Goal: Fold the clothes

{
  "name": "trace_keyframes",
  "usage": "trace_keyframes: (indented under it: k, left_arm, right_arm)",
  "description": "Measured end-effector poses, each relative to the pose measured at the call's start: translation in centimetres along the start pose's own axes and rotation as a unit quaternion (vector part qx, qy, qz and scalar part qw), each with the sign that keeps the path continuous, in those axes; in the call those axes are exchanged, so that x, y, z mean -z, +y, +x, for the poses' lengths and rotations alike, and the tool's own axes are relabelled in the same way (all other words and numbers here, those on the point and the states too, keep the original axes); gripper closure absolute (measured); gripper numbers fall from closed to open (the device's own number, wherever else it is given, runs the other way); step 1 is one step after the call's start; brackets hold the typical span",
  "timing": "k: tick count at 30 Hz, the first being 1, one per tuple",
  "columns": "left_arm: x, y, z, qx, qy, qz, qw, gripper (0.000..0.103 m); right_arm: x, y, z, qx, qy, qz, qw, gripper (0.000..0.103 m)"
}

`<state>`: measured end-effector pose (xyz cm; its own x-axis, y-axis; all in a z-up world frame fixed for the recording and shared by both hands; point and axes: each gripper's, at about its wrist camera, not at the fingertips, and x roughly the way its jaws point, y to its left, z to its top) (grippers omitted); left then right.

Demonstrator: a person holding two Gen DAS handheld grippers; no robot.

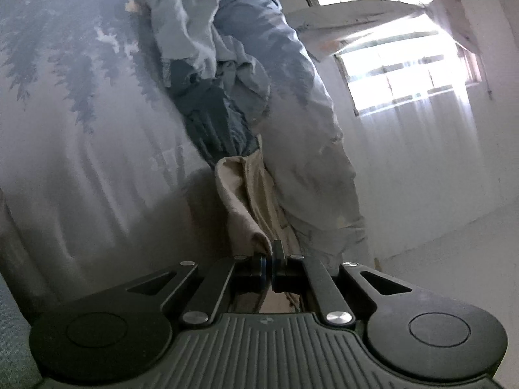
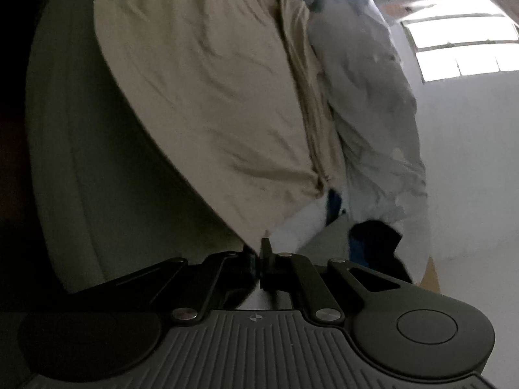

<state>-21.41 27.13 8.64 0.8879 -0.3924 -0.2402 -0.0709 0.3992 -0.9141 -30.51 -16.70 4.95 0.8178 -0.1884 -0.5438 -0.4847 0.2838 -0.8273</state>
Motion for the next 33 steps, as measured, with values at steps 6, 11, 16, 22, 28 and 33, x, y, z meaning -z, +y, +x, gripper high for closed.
trace_keyframes:
  k: [6, 11, 16, 22, 28, 33]
  left_arm:
    - [-0.7, -1.4, -0.8, 0.013, 0.001, 0.002, 0.9999, 0.097]
    - [-1.4, -3.4, -1.5, 0.037, 0.002, 0.009, 0.9993, 0.097]
    - [-2.1, -5.2, -2.6, 0.06, -0.004, 0.019, 0.998, 0.097]
    - [-3.0, -6.3, -4.5, 0.08, -0.012, 0.022, 0.9965, 0.097]
    - [-2.9, -7.2, -7.0, 0.105, -0.006, 0.039, 0.9937, 0.097]
    - [-2.3, -7.5, -9.3, 0.122, -0.002, 0.037, 0.9918, 0.097]
  right_arm:
    - [-0.3, -5.3, -3.6, 0.054, -0.034, -0.019, 0.998, 0.101]
    - [-0.7, -8.6, -6.8, 0.088, -0.057, -0.018, 0.994, 0.101]
    - [-0.5, -10.3, -9.0, 0.093, -0.061, -0.021, 0.994, 0.101]
    - [0.6, -11.8, -11.5, 0.078, -0.059, -0.038, 0.994, 0.101]
    - [1.5, -13.2, -15.3, 0.054, -0.067, -0.048, 0.995, 0.101]
    - [1.8, -13.5, -18.7, 0.029, -0.065, -0.057, 0.996, 0.101]
